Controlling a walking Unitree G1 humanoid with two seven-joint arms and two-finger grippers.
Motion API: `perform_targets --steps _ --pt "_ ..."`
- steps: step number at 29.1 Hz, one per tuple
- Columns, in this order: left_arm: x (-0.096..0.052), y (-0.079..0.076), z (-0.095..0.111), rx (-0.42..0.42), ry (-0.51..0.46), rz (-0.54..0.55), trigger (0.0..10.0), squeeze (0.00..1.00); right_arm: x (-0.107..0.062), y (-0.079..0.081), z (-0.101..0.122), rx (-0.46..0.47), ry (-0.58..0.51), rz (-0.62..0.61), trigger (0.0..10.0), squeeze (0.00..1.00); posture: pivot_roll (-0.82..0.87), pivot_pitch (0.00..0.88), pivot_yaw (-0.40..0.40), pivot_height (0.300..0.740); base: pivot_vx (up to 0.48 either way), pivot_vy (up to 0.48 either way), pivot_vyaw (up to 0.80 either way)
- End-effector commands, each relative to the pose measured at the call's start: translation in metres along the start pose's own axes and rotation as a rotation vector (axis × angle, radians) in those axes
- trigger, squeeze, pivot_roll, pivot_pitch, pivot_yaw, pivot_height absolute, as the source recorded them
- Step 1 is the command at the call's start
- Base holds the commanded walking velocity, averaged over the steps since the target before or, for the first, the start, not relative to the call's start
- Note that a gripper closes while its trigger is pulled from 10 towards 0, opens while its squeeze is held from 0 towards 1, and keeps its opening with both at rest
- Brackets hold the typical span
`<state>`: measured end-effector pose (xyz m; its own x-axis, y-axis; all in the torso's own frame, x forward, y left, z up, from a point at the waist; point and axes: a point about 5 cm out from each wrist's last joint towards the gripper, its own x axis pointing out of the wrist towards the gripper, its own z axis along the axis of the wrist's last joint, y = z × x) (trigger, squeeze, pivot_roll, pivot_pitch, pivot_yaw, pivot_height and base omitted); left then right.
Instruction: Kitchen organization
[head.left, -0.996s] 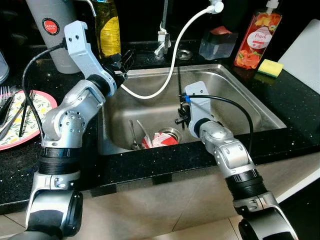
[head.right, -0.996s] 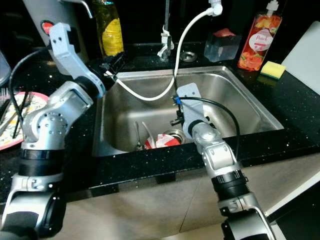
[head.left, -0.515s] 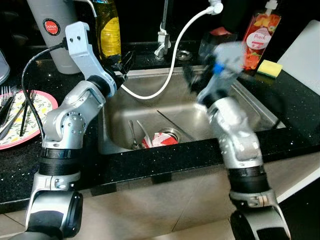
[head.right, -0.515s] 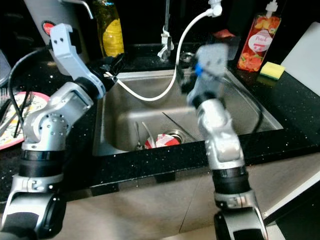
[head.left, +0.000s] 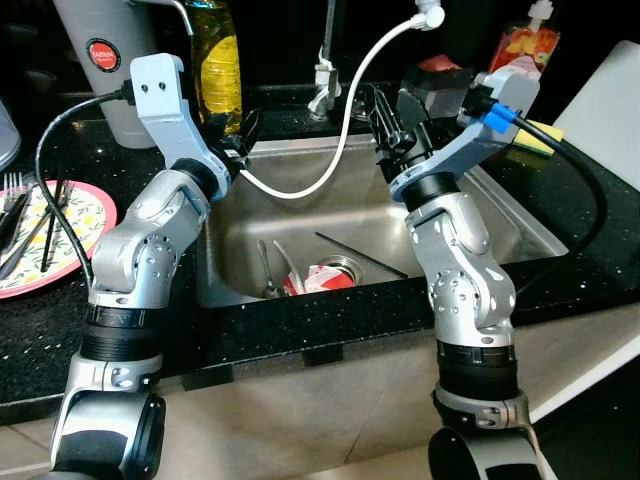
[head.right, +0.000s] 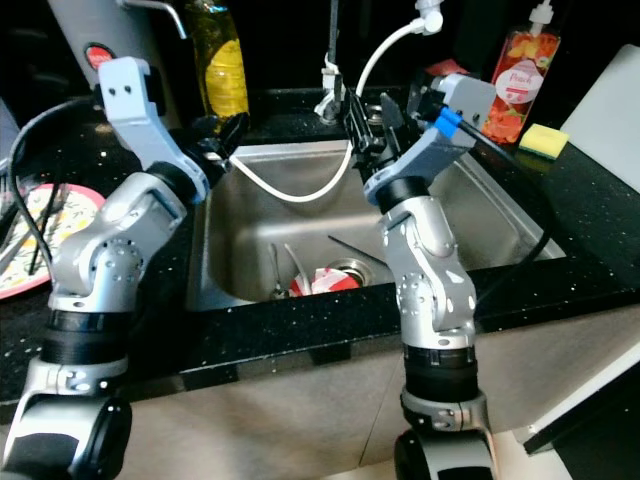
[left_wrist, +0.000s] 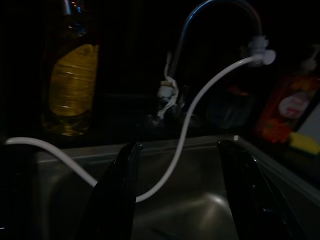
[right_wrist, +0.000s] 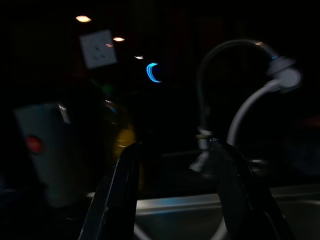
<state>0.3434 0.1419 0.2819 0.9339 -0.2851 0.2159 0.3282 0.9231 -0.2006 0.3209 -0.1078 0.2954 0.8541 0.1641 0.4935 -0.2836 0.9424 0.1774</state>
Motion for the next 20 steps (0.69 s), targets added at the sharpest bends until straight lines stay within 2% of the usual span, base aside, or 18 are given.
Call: perform_targets --steps 1,5,6,7,8,9,11,12,14,15,17,19,20 --pt "-0.003 0.000 -0.003 0.074 0.013 -0.003 10.0 0.00 -0.004 -0.005 -0.001 0.004 -0.003 -0.038 10.0 0.00 0.05 0.000 0.009 0.740 0.000 0.000 0.00" --pt "-0.002 -0.002 -0.003 0.141 -0.004 -0.005 10.0 0.00 -0.003 -0.013 0.003 0.022 -0.015 -0.071 10.0 0.00 0.04 0.000 0.015 0.740 0.000 0.000 0.00" --pt "-0.001 -0.004 -0.003 0.183 -0.015 -0.001 10.0 0.00 -0.002 -0.016 0.006 0.002 -0.022 -0.083 10.0 0.00 0.04 0.000 0.015 0.740 0.000 0.000 0.00" --pt "-0.001 -0.005 -0.002 0.224 -0.028 0.000 10.0 0.00 -0.002 -0.019 0.007 -0.059 -0.025 -0.094 10.0 0.00 0.05 0.000 0.016 0.740 0.000 0.000 0.00" --pt "-0.001 -0.005 -0.002 0.224 -0.028 0.000 10.0 0.00 -0.002 -0.019 0.007 -0.059 -0.025 -0.094 10.0 0.00 0.05 0.000 0.016 0.740 0.000 0.000 0.00" --pt "0.000 -0.007 -0.001 0.271 -0.040 -0.001 10.0 0.00 -0.001 -0.022 0.007 -0.150 -0.016 -0.112 10.0 0.00 0.05 0.000 0.016 0.740 0.000 0.000 0.00" --pt "0.000 -0.007 -0.001 0.271 -0.040 -0.001 10.0 0.00 -0.001 -0.022 0.007 -0.150 -0.016 -0.112 10.0 0.00 0.05 0.000 0.016 0.740 0.000 0.000 0.00" --pt "-0.001 -0.008 -0.001 0.304 -0.047 -0.001 10.0 0.00 -0.001 -0.025 0.005 -0.231 -0.007 -0.130 10.0 0.00 0.05 0.000 0.016 0.740 0.000 0.000 0.00" --pt "-0.001 -0.008 -0.001 0.304 -0.047 -0.001 10.0 0.00 -0.001 -0.025 0.005 -0.231 -0.007 -0.130 10.0 0.00 0.05 0.000 0.016 0.740 0.000 0.000 0.00" --pt "-0.002 -0.006 -0.001 0.329 -0.053 0.016 10.0 0.00 -0.002 -0.028 0.002 -0.283 0.004 -0.172 10.0 0.00 0.05 0.000 0.011 0.740 0.000 0.000 0.00" --pt "-0.004 0.003 -0.003 0.342 -0.055 0.080 10.0 0.00 -0.004 -0.036 -0.002 -0.312 0.018 -0.237 10.0 0.00 0.06 0.000 0.004 0.740 0.000 0.000 0.00" --pt "-0.005 0.007 -0.002 0.355 -0.065 0.105 10.0 0.00 -0.005 -0.038 -0.002 -0.320 0.018 -0.253 10.0 0.00 0.06 0.000 -0.002 0.740 0.000 0.000 0.00" --pt "-0.006 0.009 0.001 0.389 -0.087 0.116 10.0 0.00 -0.004 -0.038 -0.002 -0.337 0.016 -0.254 10.0 0.00 0.06 0.000 -0.007 0.740 0.000 0.000 0.00"
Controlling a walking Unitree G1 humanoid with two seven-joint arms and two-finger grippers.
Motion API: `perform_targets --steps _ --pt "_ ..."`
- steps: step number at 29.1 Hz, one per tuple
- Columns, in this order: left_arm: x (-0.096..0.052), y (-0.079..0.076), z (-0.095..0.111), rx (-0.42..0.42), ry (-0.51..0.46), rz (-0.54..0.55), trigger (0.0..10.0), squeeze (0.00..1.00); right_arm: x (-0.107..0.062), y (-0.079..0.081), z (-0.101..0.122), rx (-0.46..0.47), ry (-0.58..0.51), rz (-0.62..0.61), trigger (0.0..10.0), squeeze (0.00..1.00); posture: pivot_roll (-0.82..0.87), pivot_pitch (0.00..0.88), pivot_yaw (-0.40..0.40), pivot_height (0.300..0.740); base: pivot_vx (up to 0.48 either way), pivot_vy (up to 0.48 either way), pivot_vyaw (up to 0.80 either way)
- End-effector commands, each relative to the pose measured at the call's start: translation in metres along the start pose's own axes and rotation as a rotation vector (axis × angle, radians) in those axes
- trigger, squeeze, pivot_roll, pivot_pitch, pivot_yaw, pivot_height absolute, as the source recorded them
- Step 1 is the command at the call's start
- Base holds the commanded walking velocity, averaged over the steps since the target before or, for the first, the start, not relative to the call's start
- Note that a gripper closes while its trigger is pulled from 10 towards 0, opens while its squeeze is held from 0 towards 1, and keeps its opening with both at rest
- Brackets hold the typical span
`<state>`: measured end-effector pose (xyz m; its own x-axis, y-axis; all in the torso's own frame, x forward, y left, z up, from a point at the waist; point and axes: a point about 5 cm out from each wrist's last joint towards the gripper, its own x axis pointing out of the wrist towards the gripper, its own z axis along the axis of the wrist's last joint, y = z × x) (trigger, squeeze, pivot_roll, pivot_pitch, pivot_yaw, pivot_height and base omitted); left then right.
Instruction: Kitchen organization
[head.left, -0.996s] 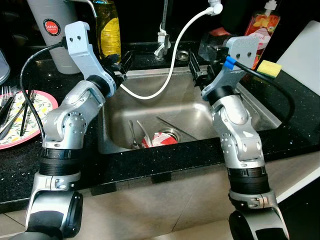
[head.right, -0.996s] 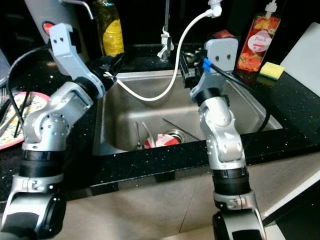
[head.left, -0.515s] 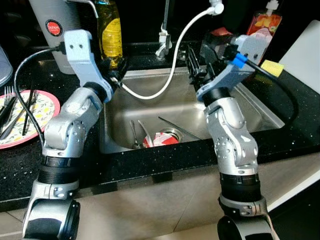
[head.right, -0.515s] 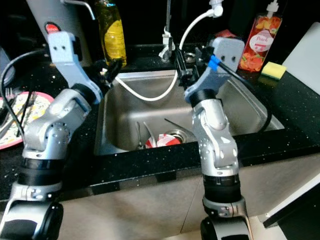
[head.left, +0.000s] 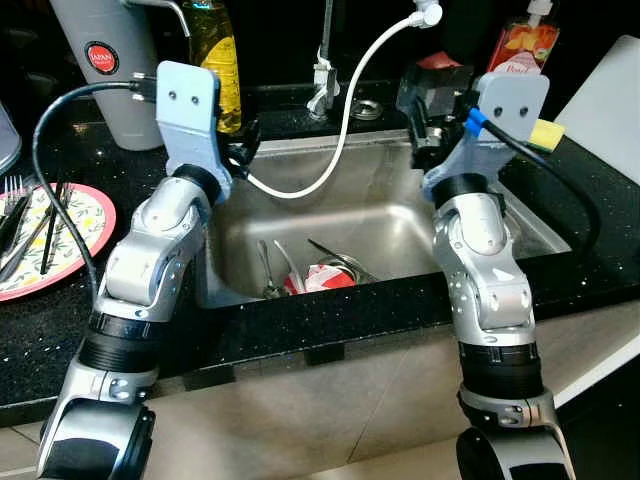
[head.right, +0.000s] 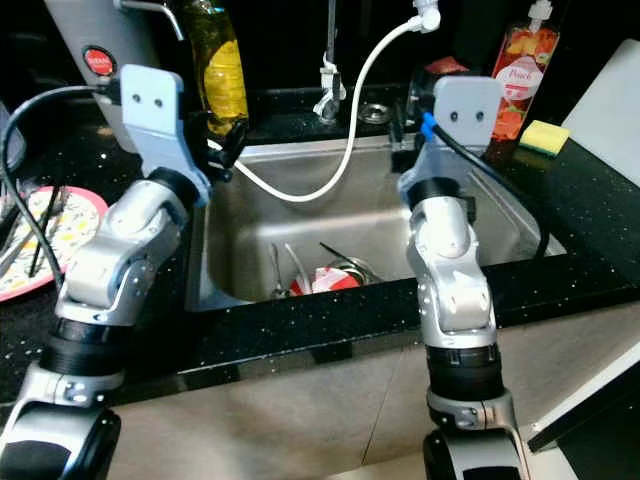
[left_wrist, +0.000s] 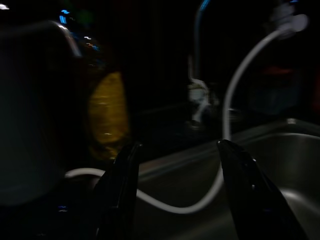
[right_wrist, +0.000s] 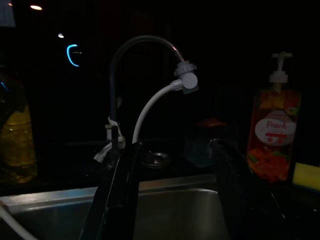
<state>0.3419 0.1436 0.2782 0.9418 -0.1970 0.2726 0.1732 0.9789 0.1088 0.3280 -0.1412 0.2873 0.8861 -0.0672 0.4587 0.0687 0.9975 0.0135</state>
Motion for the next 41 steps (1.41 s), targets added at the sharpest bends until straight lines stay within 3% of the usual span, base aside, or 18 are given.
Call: perform_targets --steps 1,7,11,16,20,24,28,32,34,39,41 --pt "-0.004 0.010 0.003 0.074 -0.038 0.039 10.0 0.00 0.001 -0.002 -0.003 -0.036 -0.001 -0.016 10.0 0.00 0.06 0.000 -0.007 0.740 0.000 0.000 0.00" --pt "-0.007 0.022 0.014 0.100 -0.157 0.169 10.0 0.00 0.004 -0.002 -0.002 -0.052 -0.002 -0.005 10.0 0.00 0.06 0.000 -0.023 0.740 0.000 0.000 0.00" --pt "-0.007 0.023 0.022 0.118 -0.219 0.182 10.0 0.00 0.006 -0.002 0.001 -0.062 -0.020 -0.009 10.0 0.00 0.05 0.000 -0.029 0.740 0.000 0.000 0.00" --pt "-0.008 0.023 0.040 0.203 -0.339 0.199 10.0 0.00 0.007 -0.003 0.022 -0.109 -0.119 0.001 10.0 0.00 0.03 0.000 -0.019 0.740 0.000 0.000 0.00" --pt "-0.006 0.024 0.068 0.297 -0.490 0.257 10.0 0.00 0.007 -0.003 0.027 -0.116 -0.141 0.009 10.0 0.00 0.04 0.000 -0.023 0.740 0.000 0.000 0.00" --pt "-0.006 0.028 0.088 0.330 -0.567 0.284 10.0 0.00 0.009 -0.003 0.025 -0.106 -0.137 0.007 10.0 0.00 0.05 0.000 -0.026 0.740 0.000 0.000 0.00" --pt "-0.007 0.033 0.093 0.349 -0.584 0.305 10.0 0.00 0.011 -0.001 0.024 -0.098 -0.139 0.010 10.0 0.00 0.06 0.000 -0.027 0.740 0.000 0.000 0.00" --pt "-0.008 0.053 0.080 0.377 -0.506 0.336 10.0 0.00 0.012 0.005 0.027 -0.086 -0.152 0.025 10.0 0.00 0.06 0.000 -0.022 0.740 0.000 0.000 0.00" --pt "-0.009 0.056 0.079 0.371 -0.500 0.343 10.0 0.00 0.012 0.005 0.027 -0.087 -0.154 0.026 10.0 0.00 0.06 0.000 -0.022 0.740 0.000 0.000 0.00" --pt "-0.007 0.070 0.067 0.301 -0.396 0.364 10.0 0.00 0.011 0.001 0.026 -0.103 -0.149 0.024 10.0 0.00 0.04 0.000 -0.019 0.740 0.000 0.000 0.00" --pt "-0.003 0.076 0.047 0.256 -0.260 0.359 10.0 0.00 0.010 -0.005 0.024 -0.113 -0.140 0.013 10.0 0.00 0.04 0.000 -0.011 0.740 0.000 0.000 0.00"
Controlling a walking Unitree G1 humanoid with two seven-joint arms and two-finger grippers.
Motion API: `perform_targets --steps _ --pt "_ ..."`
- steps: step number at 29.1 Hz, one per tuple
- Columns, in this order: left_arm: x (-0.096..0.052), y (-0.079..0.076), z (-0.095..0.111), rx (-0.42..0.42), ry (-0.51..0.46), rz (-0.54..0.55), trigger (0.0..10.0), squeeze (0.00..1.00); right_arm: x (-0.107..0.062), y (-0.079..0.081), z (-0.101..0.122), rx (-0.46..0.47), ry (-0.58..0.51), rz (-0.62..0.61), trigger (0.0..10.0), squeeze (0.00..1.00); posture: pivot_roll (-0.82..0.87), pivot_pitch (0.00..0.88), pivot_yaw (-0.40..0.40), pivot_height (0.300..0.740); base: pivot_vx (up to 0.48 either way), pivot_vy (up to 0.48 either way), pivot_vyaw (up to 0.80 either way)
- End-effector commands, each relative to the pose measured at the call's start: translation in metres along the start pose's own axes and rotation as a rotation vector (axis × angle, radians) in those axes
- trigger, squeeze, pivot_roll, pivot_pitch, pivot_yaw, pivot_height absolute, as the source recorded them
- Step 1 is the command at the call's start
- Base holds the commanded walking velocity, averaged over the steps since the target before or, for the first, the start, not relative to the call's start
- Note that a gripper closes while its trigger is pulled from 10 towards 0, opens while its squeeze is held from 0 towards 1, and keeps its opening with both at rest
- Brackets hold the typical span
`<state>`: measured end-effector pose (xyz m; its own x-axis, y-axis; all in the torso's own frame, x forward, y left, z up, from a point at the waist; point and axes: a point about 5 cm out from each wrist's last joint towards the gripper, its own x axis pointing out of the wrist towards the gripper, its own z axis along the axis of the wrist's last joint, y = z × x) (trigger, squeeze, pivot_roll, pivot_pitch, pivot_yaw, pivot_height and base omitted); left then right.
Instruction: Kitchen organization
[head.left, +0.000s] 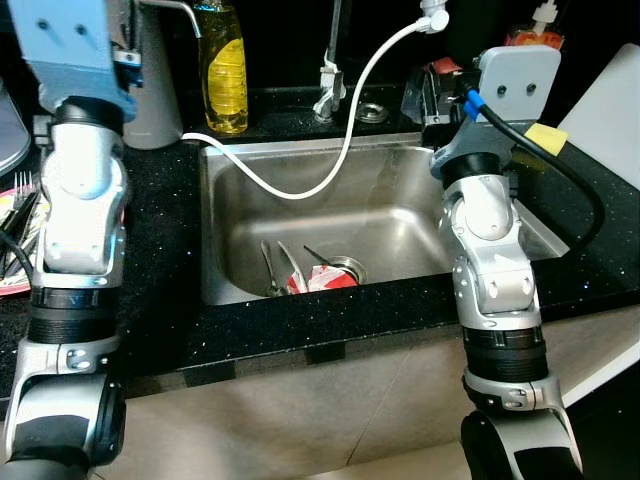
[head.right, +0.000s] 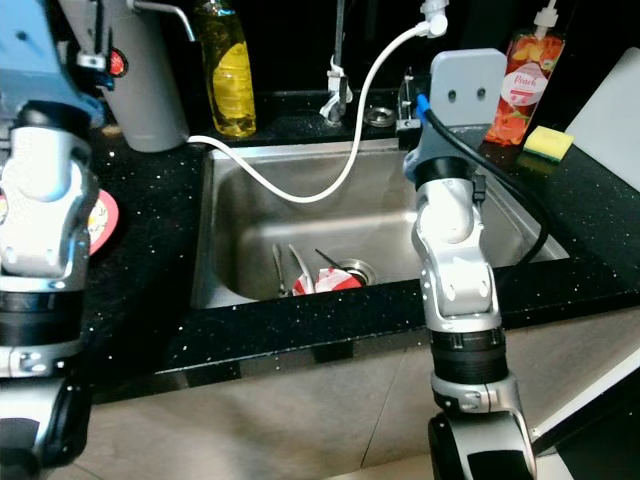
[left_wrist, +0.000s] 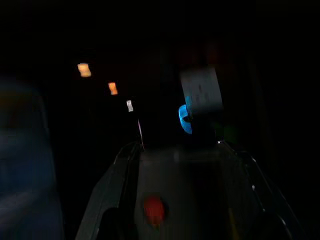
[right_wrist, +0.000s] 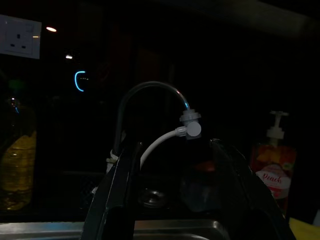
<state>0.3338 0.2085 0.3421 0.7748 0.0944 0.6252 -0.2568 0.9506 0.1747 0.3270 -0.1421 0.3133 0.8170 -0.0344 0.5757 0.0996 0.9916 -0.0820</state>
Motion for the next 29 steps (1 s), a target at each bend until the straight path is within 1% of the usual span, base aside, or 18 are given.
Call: perform_targets --steps 1,3,4,5,6,7,8,10,11,12,13,16,18,21,23,25,27,29 --pt "-0.007 -0.001 -0.028 -0.022 0.177 -0.051 10.0 0.00 -0.002 -0.006 -0.001 -0.022 0.004 -0.014 10.0 0.00 0.04 0.000 -0.011 0.740 0.000 0.000 0.00" --pt "-0.016 -0.011 -0.046 -0.067 0.312 -0.130 10.0 0.00 -0.002 -0.007 -0.002 -0.026 0.008 -0.017 10.0 0.00 0.04 0.000 -0.011 0.740 0.000 0.000 0.00" --pt "-0.020 -0.015 -0.052 -0.081 0.362 -0.161 10.0 0.00 -0.002 -0.008 -0.003 -0.027 0.010 -0.018 10.0 0.00 0.04 0.000 -0.011 0.740 0.000 0.000 0.00" --pt "-0.024 -0.018 -0.061 -0.094 0.441 -0.161 10.0 0.00 -0.003 -0.007 -0.004 -0.028 0.015 -0.013 10.0 0.00 0.03 0.000 -0.006 0.740 0.000 0.000 0.00" --pt "-0.027 -0.020 -0.067 -0.102 0.494 -0.158 10.0 0.00 -0.003 -0.007 -0.005 -0.030 0.019 -0.009 10.0 0.00 0.03 0.000 -0.006 0.740 0.000 0.000 0.00" --pt "-0.028 -0.016 -0.075 -0.150 0.557 -0.086 10.0 0.00 -0.004 -0.004 -0.008 -0.027 0.030 0.006 10.0 0.00 0.03 0.000 -0.012 0.740 0.000 0.000 0.00" --pt "-0.029 -0.013 -0.080 -0.185 0.599 -0.036 10.0 0.00 -0.005 -0.002 -0.009 -0.024 0.038 0.017 10.0 0.00 0.03 0.000 -0.015 0.740 0.000 0.000 0.00" --pt "-0.032 0.002 -0.092 -0.216 0.679 0.111 10.0 0.00 -0.006 0.004 -0.014 -0.023 0.055 0.050 10.0 0.00 0.04 0.000 -0.021 0.740 0.000 0.000 0.00" --pt "-0.033 0.005 -0.095 -0.218 0.698 0.146 10.0 0.00 -0.006 0.005 -0.015 -0.024 0.059 0.058 10.0 0.00 0.04 0.000 -0.021 0.740 0.000 0.000 0.00" --pt "-0.033 0.005 -0.095 -0.218 0.698 0.146 10.0 0.00 -0.006 0.005 -0.015 -0.024 0.059 0.058 10.0 0.00 0.04 0.000 -0.021 0.740 0.000 0.000 0.00" --pt "-0.036 0.010 -0.099 -0.192 0.722 0.174 10.0 0.00 -0.006 0.006 -0.016 -0.023 0.065 0.065 10.0 0.00 0.05 0.000 -0.028 0.740 0.000 0.000 0.00" --pt "-0.037 0.013 -0.100 -0.174 0.738 0.181 10.0 0.00 -0.006 0.007 -0.017 -0.022 0.068 0.067 10.0 0.00 0.05 0.000 -0.028 0.740 0.000 0.000 0.00" --pt "-0.043 0.016 -0.103 -0.157 0.752 0.182 10.0 0.00 -0.005 0.009 -0.019 -0.009 0.078 0.078 10.0 0.00 0.06 0.000 -0.038 0.740 0.000 0.000 0.00" --pt "-0.047 0.012 -0.101 -0.181 0.745 0.157 10.0 0.00 -0.005 0.014 -0.020 0.003 0.084 0.095 10.0 0.00 0.06 0.000 -0.038 0.740 0.000 0.000 0.00" --pt "-0.046 0.005 -0.098 -0.178 0.737 0.122 10.0 0.00 -0.006 0.016 -0.020 0.005 0.083 0.097 10.0 0.00 0.04 0.000 -0.029 0.740 0.000 0.000 0.00" --pt "-0.046 0.004 -0.098 -0.181 0.739 0.117 10.0 0.00 -0.006 0.016 -0.020 0.004 0.083 0.097 10.0 0.00 0.04 0.000 -0.029 0.740 0.000 0.000 0.00" --pt "-0.044 -0.003 -0.098 -0.185 0.745 0.102 10.0 0.00 -0.009 0.012 -0.020 -0.005 0.087 0.091 10.0 0.00 0.03 0.000 -0.018 0.740 0.000 0.000 0.00" --pt "-0.042 -0.006 -0.097 -0.189 0.746 0.097 10.0 0.00 -0.011 0.009 -0.021 -0.011 0.092 0.081 10.0 0.00 0.02 0.000 -0.013 0.740 0.000 0.000 0.00"
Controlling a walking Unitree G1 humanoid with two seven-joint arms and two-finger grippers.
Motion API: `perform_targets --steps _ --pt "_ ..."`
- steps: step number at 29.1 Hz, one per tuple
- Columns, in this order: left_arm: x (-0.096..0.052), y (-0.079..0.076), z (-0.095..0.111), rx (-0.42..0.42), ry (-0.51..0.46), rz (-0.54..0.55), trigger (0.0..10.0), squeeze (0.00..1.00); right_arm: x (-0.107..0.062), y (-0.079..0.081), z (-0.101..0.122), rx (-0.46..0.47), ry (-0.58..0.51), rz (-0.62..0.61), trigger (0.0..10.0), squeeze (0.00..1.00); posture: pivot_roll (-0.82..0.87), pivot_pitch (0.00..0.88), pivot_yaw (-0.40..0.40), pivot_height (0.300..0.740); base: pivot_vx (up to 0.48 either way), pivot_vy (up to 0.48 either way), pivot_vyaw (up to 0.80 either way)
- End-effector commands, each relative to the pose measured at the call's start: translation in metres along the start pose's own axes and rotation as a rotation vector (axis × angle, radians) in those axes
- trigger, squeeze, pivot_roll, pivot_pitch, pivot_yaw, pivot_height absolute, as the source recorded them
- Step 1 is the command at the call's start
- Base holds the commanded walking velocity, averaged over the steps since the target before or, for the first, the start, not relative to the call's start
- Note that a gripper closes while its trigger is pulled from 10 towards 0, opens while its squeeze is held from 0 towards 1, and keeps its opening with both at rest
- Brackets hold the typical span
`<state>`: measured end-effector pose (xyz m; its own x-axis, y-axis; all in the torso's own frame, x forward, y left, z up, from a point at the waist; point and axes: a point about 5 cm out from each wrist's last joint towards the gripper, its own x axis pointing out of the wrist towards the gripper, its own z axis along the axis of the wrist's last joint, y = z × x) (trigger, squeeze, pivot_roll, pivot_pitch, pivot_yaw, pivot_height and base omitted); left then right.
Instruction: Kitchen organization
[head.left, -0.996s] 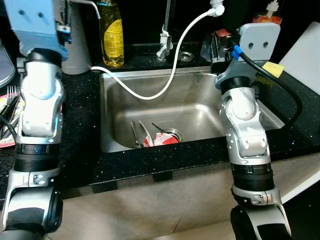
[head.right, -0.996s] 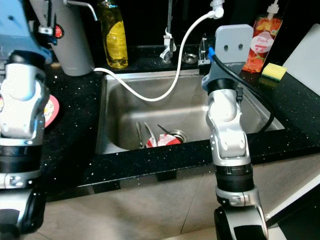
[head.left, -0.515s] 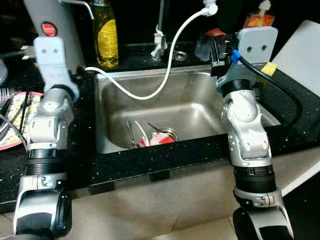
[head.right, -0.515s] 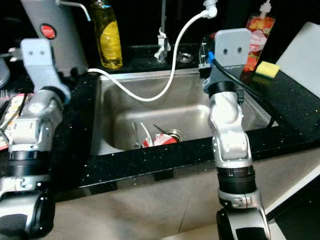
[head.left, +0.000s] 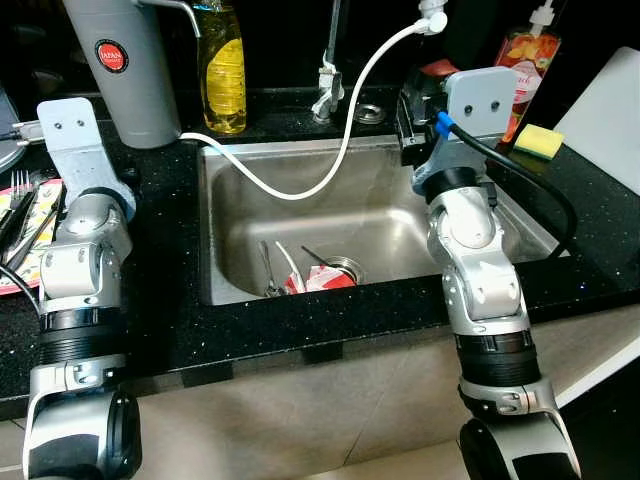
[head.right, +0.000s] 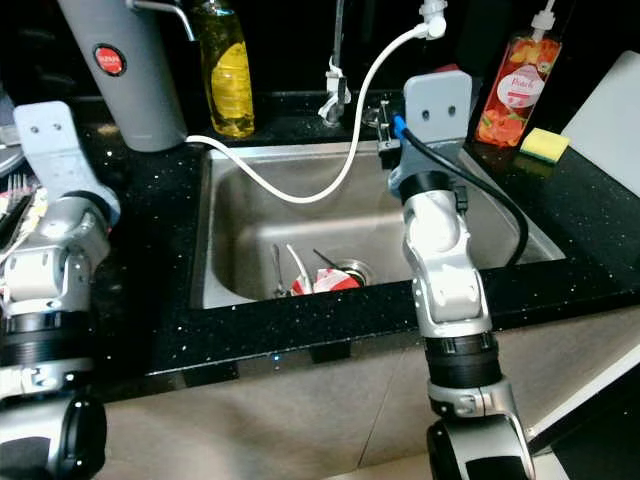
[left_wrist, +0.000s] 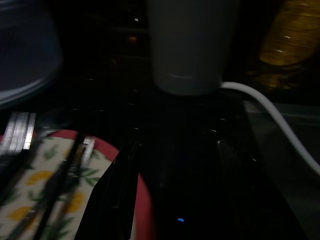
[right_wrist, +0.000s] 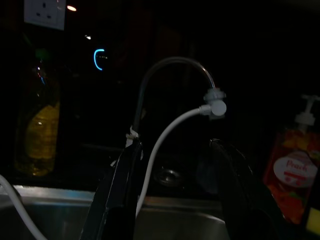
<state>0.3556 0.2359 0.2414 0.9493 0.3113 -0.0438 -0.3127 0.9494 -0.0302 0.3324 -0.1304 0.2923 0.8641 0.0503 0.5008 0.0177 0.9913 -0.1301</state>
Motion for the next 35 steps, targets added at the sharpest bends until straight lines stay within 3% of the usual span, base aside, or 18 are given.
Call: perform_targets --steps 1,10,21,35 --pt "0.001 -0.009 -0.001 0.002 0.016 -0.021 10.0 0.00 -0.003 -0.005 -0.002 -0.014 0.015 -0.014 10.0 0.00 0.02 0.000 -0.013 0.740 0.000 0.000 0.00" --pt "-0.001 -0.014 0.005 0.023 0.001 -0.048 10.0 0.00 -0.004 -0.007 -0.005 -0.003 0.024 -0.038 10.0 0.00 0.04 0.000 -0.012 0.740 0.000 0.000 0.00" --pt "-0.005 -0.009 0.007 0.021 -0.013 -0.022 10.0 0.00 0.005 0.004 -0.003 0.019 0.008 0.004 10.0 0.00 0.06 0.000 -0.037 0.740 0.000 0.000 0.00" --pt "-0.005 -0.015 0.008 0.019 -0.014 -0.035 10.0 0.00 -0.002 -0.003 -0.009 0.014 0.033 -0.022 10.0 0.00 0.06 0.000 -0.028 0.740 0.000 0.000 0.00"
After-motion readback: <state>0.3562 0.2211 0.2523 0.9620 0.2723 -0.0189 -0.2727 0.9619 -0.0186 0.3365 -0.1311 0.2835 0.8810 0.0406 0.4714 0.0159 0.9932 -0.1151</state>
